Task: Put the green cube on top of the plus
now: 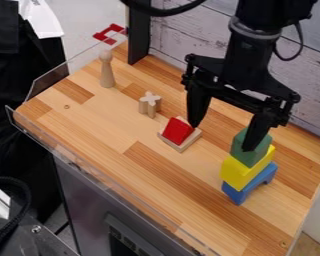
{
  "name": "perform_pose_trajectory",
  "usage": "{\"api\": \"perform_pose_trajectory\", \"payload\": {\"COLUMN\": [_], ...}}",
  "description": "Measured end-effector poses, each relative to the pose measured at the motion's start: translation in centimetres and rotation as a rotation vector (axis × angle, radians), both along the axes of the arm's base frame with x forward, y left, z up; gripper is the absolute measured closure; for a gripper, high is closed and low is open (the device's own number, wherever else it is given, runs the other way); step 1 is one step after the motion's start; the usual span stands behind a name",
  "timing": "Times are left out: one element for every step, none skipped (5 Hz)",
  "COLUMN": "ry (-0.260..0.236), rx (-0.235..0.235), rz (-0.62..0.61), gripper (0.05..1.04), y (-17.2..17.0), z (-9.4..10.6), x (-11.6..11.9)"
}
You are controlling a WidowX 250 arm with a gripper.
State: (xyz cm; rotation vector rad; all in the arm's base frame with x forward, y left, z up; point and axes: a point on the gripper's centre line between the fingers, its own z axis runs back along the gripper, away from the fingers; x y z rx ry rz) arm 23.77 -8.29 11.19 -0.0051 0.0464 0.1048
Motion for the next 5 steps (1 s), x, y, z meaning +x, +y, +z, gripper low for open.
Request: {"api": "perform_pose_trajectory", "payload": {"ry": [0.025,-0.026,-0.056,-0.023,-0.002], "rx": [0.007,-0.035,-0.058,-0.051,-0.067], "rz": [0.001,-0.097,-0.147,-0.182,-0.207], "gripper": [0.085,0.085,0.085,0.085,0.085], "y": [0.1,-0.4,-0.7,-1.1,-1.7], "z": [-0.7,-0.6,-0.7,-1.5,-2.2], "x": [-0.2,0.6,0.9,0.8,1.5]}}
